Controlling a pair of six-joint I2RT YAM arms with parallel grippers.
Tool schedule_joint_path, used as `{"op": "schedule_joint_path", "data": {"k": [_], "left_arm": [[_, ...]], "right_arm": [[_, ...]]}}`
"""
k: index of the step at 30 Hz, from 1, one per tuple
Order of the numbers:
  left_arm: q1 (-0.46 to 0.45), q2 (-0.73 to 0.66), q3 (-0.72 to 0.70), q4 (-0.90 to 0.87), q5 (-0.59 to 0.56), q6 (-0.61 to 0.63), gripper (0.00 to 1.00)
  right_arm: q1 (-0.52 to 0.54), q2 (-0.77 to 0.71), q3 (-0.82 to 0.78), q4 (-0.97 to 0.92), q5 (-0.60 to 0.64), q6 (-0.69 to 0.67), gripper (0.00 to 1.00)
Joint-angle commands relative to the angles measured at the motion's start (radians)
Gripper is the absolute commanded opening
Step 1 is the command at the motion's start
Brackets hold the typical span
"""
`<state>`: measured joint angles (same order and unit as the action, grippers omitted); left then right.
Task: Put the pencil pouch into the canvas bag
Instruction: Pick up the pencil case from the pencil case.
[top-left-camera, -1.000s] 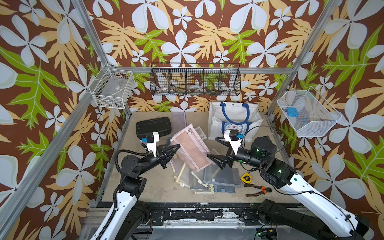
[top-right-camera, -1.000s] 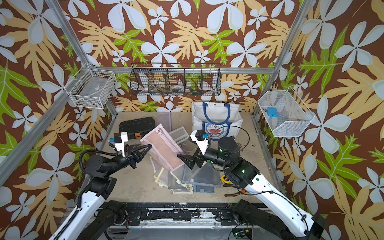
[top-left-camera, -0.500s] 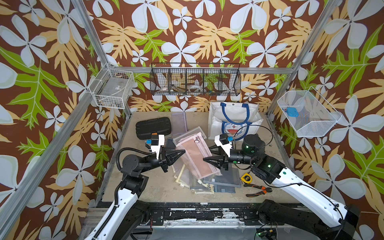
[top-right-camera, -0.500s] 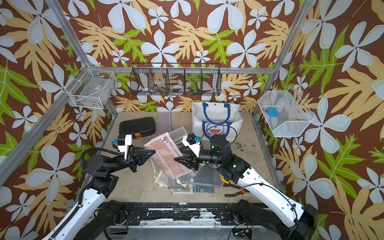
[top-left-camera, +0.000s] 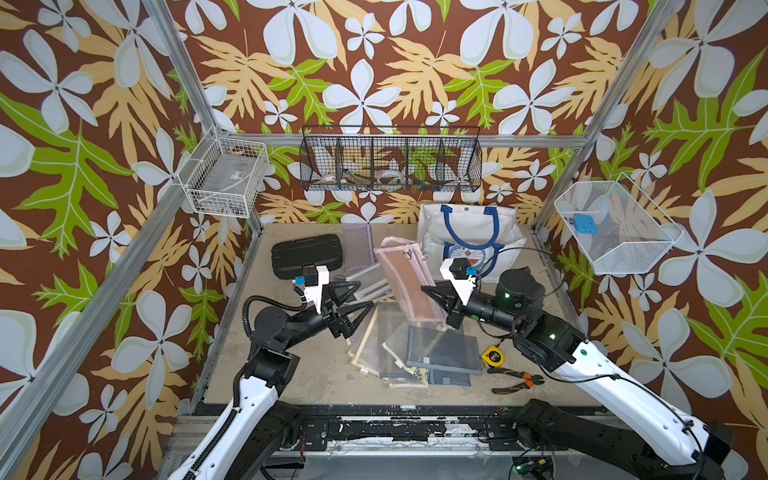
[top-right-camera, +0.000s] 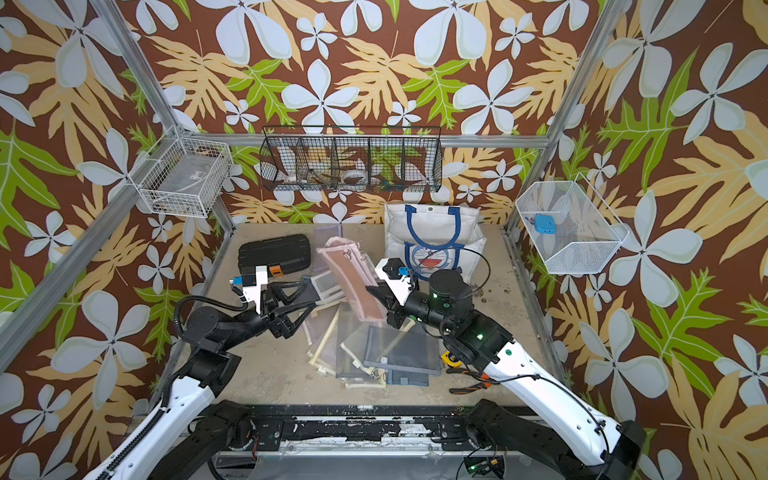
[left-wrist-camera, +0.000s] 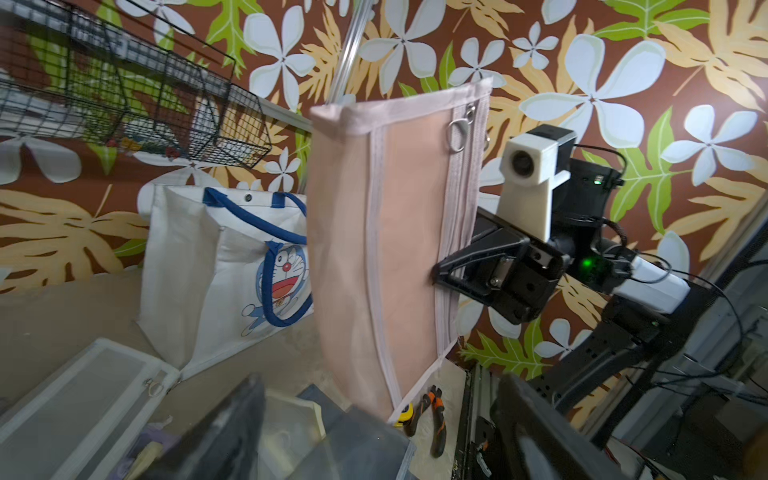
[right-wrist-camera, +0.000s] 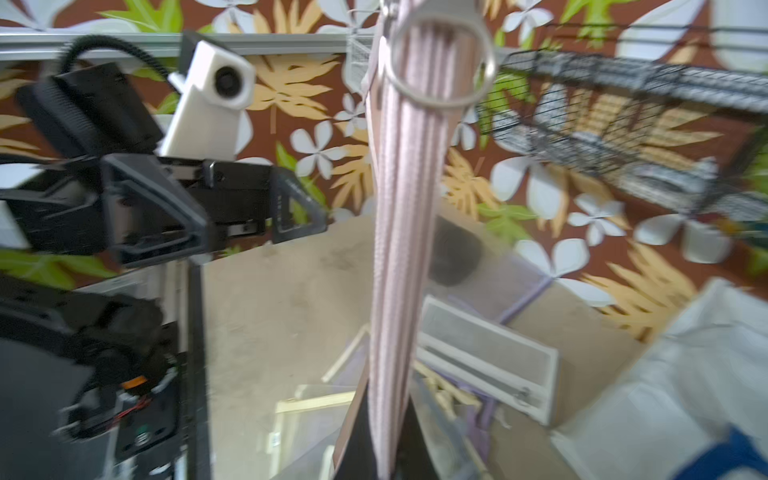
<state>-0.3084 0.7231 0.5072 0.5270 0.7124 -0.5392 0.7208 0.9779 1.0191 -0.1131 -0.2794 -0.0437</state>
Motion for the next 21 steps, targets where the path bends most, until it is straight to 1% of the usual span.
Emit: {"op": "schedule_joint_path", "data": {"k": [1, 2, 3, 6, 8, 10, 11, 13, 15, 18, 21], "left_arm": [[0.002, 0.009, -0.008, -0.141, -0.193, -0.006, 1.00], [0.001, 0.016, -0.016, -0.168, -0.219, -0.013, 1.00], [0.000, 0.018, -0.035, -0.164, -0.220, -0.022, 1.00], [0.002, 0.017, -0.104, -0.094, -0.191, -0.092, 1.00], [0.001, 0.013, -0.141, -0.052, -0.177, -0.124, 0.98], [0.001, 0.012, -0.164, -0.013, -0.168, -0.148, 0.93], [0.002, 0.021, -0.162, -0.007, -0.162, -0.154, 0.88], [0.000, 0.064, -0.117, -0.020, -0.121, -0.149, 0.84], [-0.033, 0.125, -0.033, -0.075, -0.136, -0.131, 0.82], [-0.135, 0.246, 0.122, -0.141, -0.212, -0.088, 0.78], [-0.244, 0.411, 0.288, -0.157, -0.278, -0.107, 0.76]], "right_arm": [[-0.001, -0.001, 0.066, 0.000, 0.325, -0.166, 0.00], [0.000, 0.017, 0.108, -0.017, 0.379, -0.223, 0.00], [-0.001, 0.043, 0.153, -0.040, 0.451, -0.279, 0.00], [-0.013, 0.127, 0.282, -0.082, 0.636, -0.428, 0.00], [-0.056, 0.180, 0.354, -0.097, 0.689, -0.490, 0.00], [-0.121, 0.228, 0.428, -0.124, 0.703, -0.507, 0.00], [-0.151, 0.244, 0.458, -0.131, 0.709, -0.496, 0.00], [-0.205, 0.240, 0.484, -0.132, 0.687, -0.433, 0.00], [-0.273, 0.210, 0.476, -0.128, 0.601, -0.329, 0.00], [-0.360, 0.167, 0.431, -0.119, 0.541, -0.221, 0.00], [-0.408, 0.139, 0.390, -0.126, 0.519, -0.165, 0.00]]}}
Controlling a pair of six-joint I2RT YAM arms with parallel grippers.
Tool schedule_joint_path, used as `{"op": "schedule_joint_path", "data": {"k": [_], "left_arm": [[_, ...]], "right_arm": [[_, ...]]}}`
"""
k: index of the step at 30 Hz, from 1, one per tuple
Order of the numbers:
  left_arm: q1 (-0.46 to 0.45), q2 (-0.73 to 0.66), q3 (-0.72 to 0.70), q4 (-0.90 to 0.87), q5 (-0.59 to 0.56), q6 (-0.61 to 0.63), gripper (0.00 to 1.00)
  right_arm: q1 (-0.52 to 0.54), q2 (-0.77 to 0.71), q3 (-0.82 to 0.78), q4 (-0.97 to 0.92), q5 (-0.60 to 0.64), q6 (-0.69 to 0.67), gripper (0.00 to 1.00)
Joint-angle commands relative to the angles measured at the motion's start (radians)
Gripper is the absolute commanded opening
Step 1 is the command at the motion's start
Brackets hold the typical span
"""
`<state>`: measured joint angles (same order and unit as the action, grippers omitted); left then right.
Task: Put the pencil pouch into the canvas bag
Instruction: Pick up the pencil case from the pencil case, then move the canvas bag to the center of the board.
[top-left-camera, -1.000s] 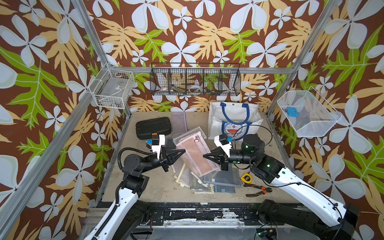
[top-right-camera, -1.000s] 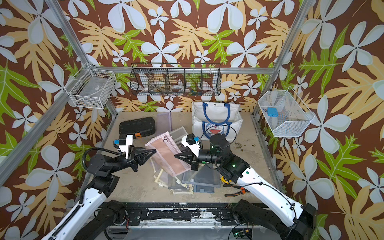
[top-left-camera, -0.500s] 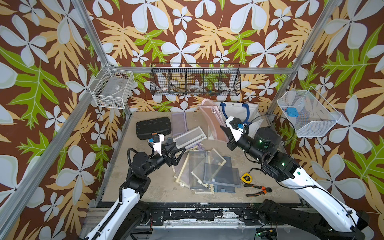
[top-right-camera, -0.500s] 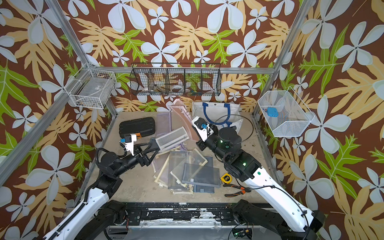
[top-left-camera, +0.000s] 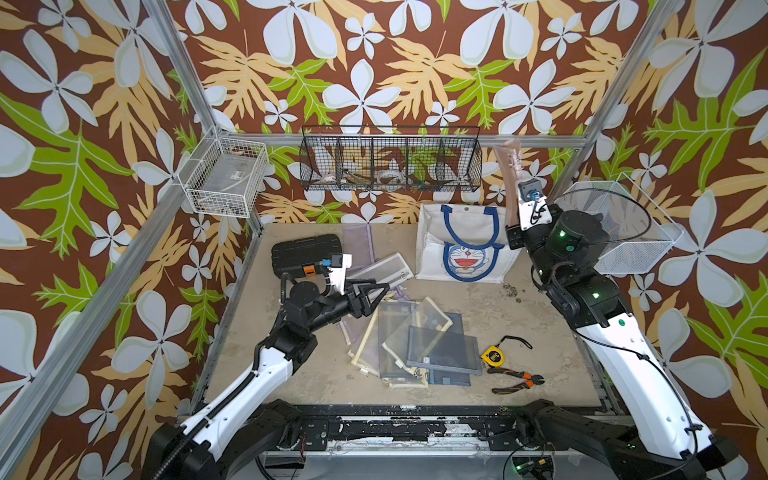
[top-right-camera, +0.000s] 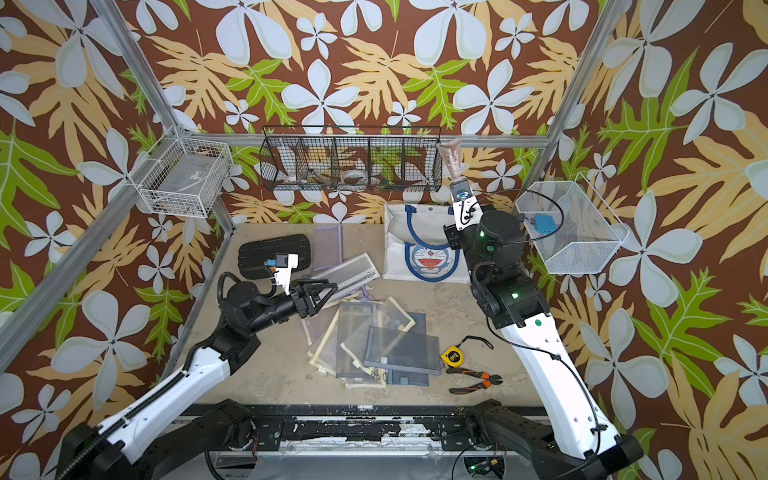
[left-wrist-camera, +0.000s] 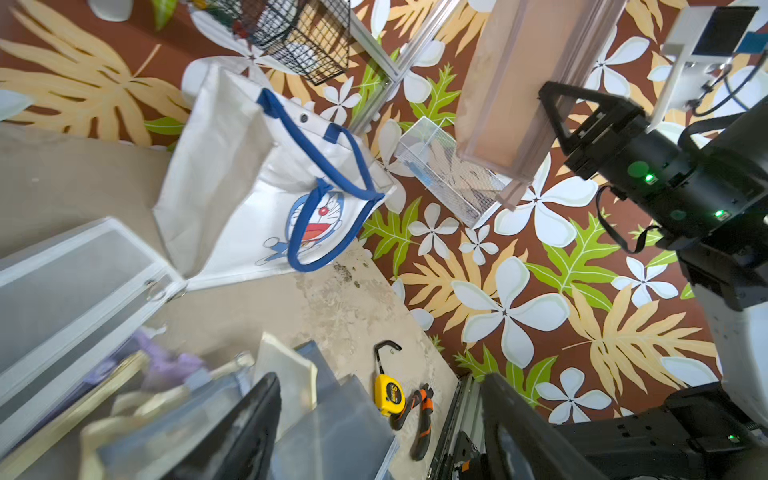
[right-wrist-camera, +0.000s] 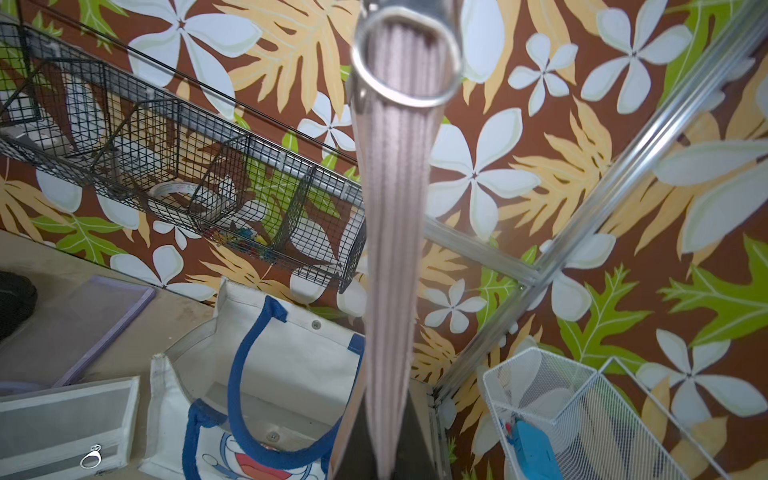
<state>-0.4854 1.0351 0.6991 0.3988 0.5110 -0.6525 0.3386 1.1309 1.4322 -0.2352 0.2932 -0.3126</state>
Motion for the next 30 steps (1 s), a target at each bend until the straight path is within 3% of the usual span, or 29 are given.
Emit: {"op": "schedule_joint_path", "data": {"k": [1, 3, 5, 9, 12, 15, 18, 21, 25, 28, 30], "left_arm": [[-0.111, 0.152, 0.160, -0.045, -0.104, 0.018, 0.75], [-0.224, 0.299, 0.359, -0.159, -0.192, 0.117, 0.74], [-0.272, 0.455, 0.557, -0.278, -0.270, 0.182, 0.71], [-0.275, 0.723, 0.871, -0.379, -0.328, 0.266, 0.71], [-0.279, 0.873, 1.074, -0.443, -0.267, 0.497, 0.74], [-0.282, 0.973, 1.205, -0.542, -0.283, 0.758, 0.80], [-0.282, 1.067, 1.334, -0.651, -0.317, 0.926, 0.87], [-0.281, 1.172, 1.482, -0.785, -0.378, 1.014, 0.89], [-0.282, 1.220, 1.486, -0.804, -0.457, 1.109, 0.89], [-0.282, 1.259, 1.488, -0.799, -0.537, 1.172, 0.82], [-0.282, 1.286, 1.502, -0.789, -0.586, 1.197, 0.70]], "right_arm": [[-0.033, -0.026, -0.035, -0.006, -0.052, 0.120, 0.00], [-0.048, -0.064, -0.075, -0.004, -0.050, 0.156, 0.00], [-0.066, -0.103, -0.112, 0.002, -0.048, 0.197, 0.00], [-0.082, -0.201, -0.199, 0.016, -0.032, 0.254, 0.00], [-0.082, -0.273, -0.272, 0.014, -0.022, 0.287, 0.00], [-0.084, -0.339, -0.331, 0.002, -0.043, 0.331, 0.00], [-0.083, -0.387, -0.372, -0.006, -0.096, 0.378, 0.00], [-0.082, -0.416, -0.394, -0.010, -0.121, 0.398, 0.00], [-0.082, -0.428, -0.392, -0.012, -0.119, 0.388, 0.00], [-0.083, -0.442, -0.395, -0.007, -0.109, 0.388, 0.00], [-0.083, -0.445, -0.394, -0.004, -0.098, 0.388, 0.00]]}}
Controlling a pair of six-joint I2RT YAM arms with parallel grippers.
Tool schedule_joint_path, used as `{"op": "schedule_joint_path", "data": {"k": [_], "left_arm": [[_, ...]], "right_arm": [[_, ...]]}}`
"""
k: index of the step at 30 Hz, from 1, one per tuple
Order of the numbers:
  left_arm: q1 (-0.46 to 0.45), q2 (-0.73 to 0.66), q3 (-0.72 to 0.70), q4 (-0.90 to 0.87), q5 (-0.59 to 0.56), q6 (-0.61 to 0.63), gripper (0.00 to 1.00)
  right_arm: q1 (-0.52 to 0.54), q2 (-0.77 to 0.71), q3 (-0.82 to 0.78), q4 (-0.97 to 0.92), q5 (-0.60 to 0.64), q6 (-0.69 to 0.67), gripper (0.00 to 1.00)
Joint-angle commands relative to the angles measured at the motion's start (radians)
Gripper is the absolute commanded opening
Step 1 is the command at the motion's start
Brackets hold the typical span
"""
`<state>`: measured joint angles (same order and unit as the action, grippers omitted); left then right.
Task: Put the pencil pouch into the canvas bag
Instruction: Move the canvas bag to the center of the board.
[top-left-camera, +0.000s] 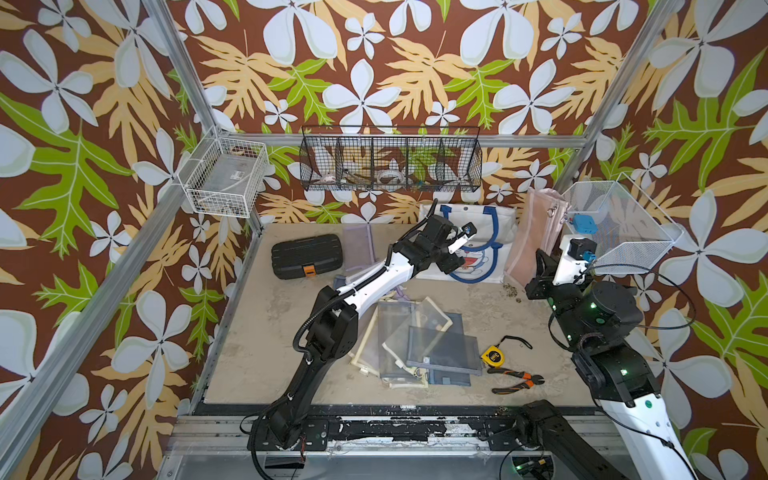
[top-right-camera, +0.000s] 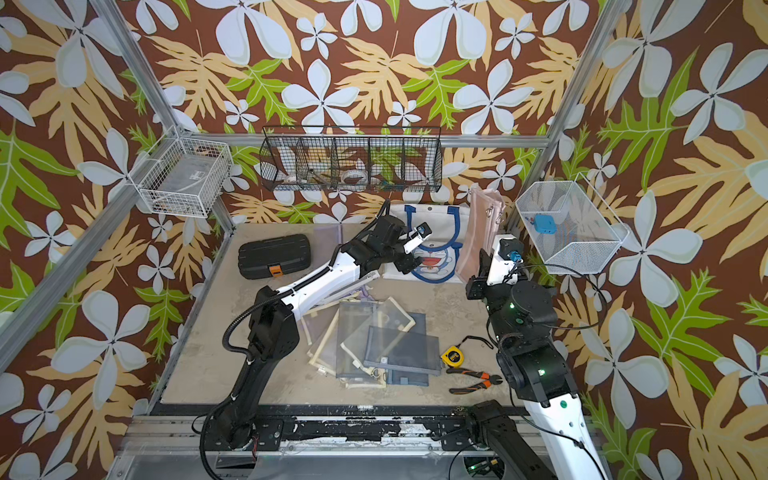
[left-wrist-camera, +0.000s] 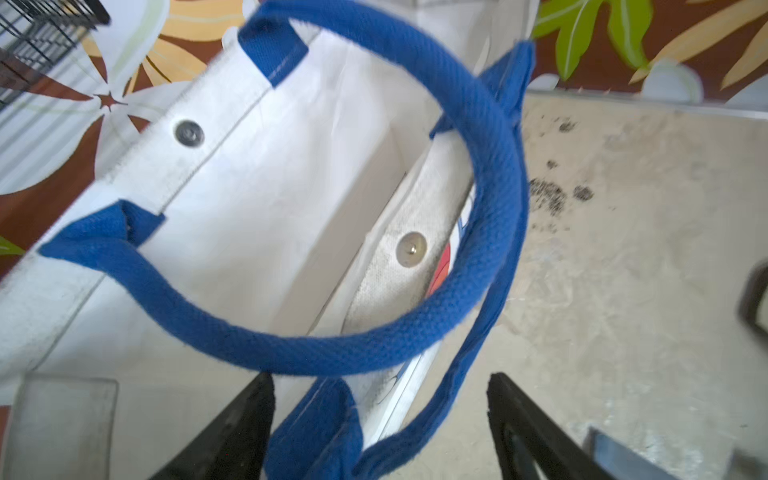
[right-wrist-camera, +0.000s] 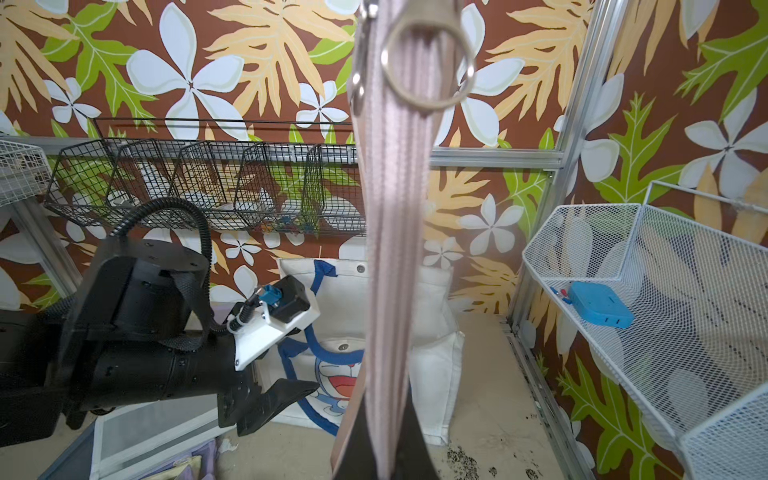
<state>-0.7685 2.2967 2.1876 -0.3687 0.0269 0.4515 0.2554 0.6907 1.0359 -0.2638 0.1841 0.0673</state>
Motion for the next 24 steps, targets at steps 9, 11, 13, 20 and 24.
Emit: {"op": "schedule_joint_path", "data": {"k": [9, 11, 13, 20, 24], "left_arm": [[-0.052, -0.010, -0.098, 0.149, -0.210, 0.154, 0.15], [-0.063, -0.030, -0.120, 0.175, -0.213, 0.156, 0.06], [-0.074, -0.048, -0.133, 0.180, -0.216, 0.160, 0.00], [-0.135, -0.211, -0.324, 0.147, -0.210, 0.154, 0.00], [-0.175, -0.301, -0.460, 0.126, -0.184, 0.040, 0.00]], "right_arm": [[0.001, -0.029, 0.054, 0.027, 0.080, -0.027, 0.00], [0.000, -0.033, 0.058, 0.024, 0.089, -0.037, 0.00], [0.000, -0.037, 0.053, 0.023, 0.099, -0.042, 0.00], [0.001, -0.054, 0.039, 0.019, 0.113, -0.051, 0.00], [0.001, -0.057, 0.038, 0.027, 0.130, -0.058, 0.00]]}}
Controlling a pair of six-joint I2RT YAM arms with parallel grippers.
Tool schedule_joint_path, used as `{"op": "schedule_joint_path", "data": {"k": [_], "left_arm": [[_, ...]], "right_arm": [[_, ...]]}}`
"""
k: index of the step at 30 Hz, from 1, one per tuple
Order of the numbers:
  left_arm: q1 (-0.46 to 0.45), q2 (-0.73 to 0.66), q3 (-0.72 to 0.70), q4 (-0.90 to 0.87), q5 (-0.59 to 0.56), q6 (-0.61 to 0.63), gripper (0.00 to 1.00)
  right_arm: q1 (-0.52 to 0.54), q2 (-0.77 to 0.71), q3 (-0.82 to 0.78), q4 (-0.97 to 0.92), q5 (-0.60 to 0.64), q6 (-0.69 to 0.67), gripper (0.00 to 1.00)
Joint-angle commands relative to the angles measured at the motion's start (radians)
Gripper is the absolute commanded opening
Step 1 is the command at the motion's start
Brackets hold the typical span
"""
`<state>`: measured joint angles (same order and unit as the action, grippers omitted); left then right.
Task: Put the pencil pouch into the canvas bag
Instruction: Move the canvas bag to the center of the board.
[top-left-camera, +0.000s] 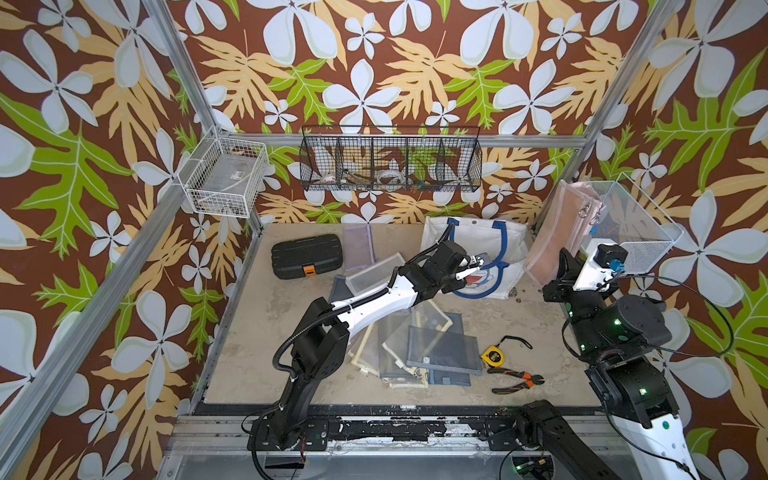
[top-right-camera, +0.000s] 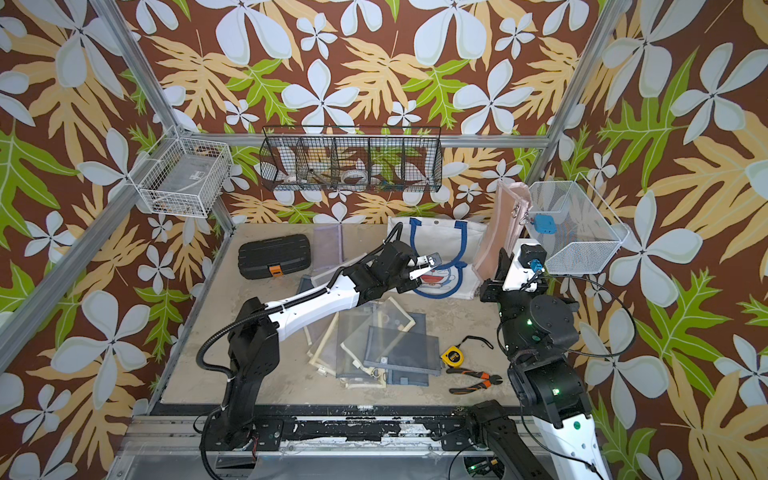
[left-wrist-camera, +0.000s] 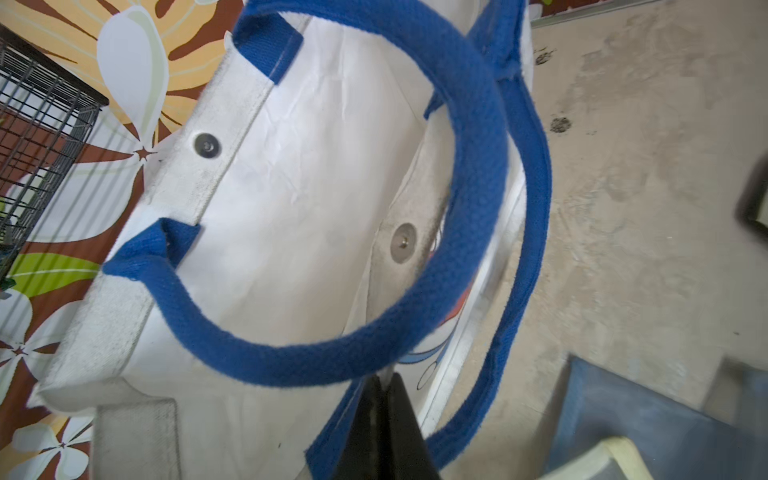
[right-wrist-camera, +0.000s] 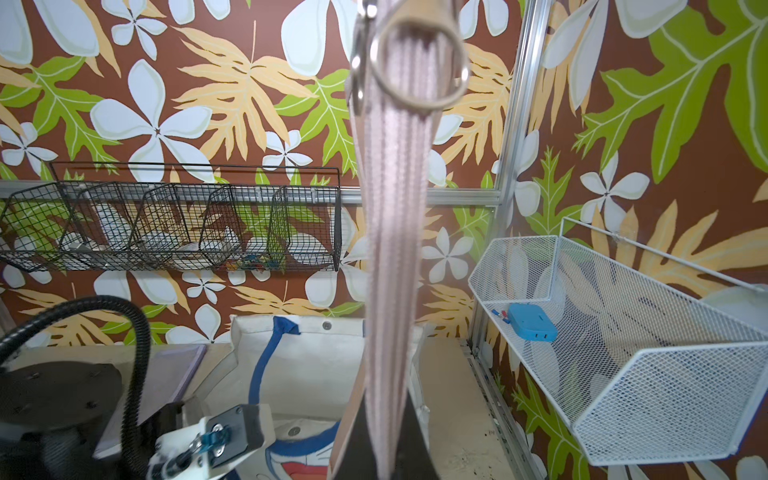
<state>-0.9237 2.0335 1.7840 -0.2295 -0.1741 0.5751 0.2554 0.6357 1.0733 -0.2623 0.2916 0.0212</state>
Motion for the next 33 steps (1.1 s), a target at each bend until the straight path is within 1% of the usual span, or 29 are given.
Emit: {"op": "schedule_joint_path", "data": {"k": [1, 2, 4, 5, 6, 7, 8, 10, 12, 15, 19, 23, 26, 33], "left_arm": [[-0.038, -0.057, -0.105, 0.009, 0.002, -0.106, 0.00], [-0.056, -0.070, -0.141, 0.023, -0.021, -0.127, 0.00], [-0.082, -0.076, -0.164, 0.016, -0.053, -0.169, 0.00], [-0.091, -0.075, -0.164, 0.006, -0.048, -0.192, 0.07], [-0.095, -0.075, -0.161, -0.004, -0.037, -0.210, 0.19], [-0.096, -0.073, -0.158, -0.008, -0.024, -0.234, 0.33], [-0.096, -0.073, -0.156, -0.010, -0.011, -0.254, 0.42], [-0.096, -0.075, -0.146, -0.007, 0.010, -0.285, 0.47], [-0.096, -0.081, -0.139, 0.012, 0.060, -0.316, 0.54], [-0.080, -0.067, -0.092, 0.021, 0.162, -0.371, 0.64], [-0.027, -0.023, 0.001, 0.031, 0.307, -0.462, 0.76], [0.023, 0.017, 0.063, 0.062, 0.442, -0.537, 0.83], [0.034, 0.026, 0.081, 0.102, 0.479, -0.564, 0.87], [0.071, 0.074, 0.173, 0.184, 0.562, -0.645, 0.94]], "right_arm": [[0.001, -0.001, 0.001, 0.026, 0.023, -0.015, 0.00], [0.001, -0.004, 0.001, 0.026, 0.022, -0.015, 0.00], [0.000, -0.007, -0.002, 0.026, 0.010, -0.008, 0.00], [0.001, -0.009, -0.007, 0.028, 0.002, -0.003, 0.00], [0.001, -0.010, -0.011, 0.029, -0.003, 0.002, 0.00], [0.001, -0.012, -0.017, 0.032, -0.007, 0.005, 0.00], [0.001, -0.011, -0.024, 0.033, -0.009, 0.007, 0.00], [0.001, -0.015, -0.038, 0.033, -0.012, 0.011, 0.00], [0.000, -0.023, -0.048, 0.033, -0.013, 0.013, 0.00], [0.000, -0.034, -0.049, 0.031, -0.010, 0.011, 0.00], [0.001, -0.040, -0.039, 0.026, 0.000, 0.005, 0.00], [0.001, -0.048, -0.047, 0.026, 0.014, -0.004, 0.00], [0.000, -0.051, -0.053, 0.026, 0.018, -0.009, 0.00], [0.001, -0.059, -0.057, 0.029, 0.025, -0.018, 0.00]]}}
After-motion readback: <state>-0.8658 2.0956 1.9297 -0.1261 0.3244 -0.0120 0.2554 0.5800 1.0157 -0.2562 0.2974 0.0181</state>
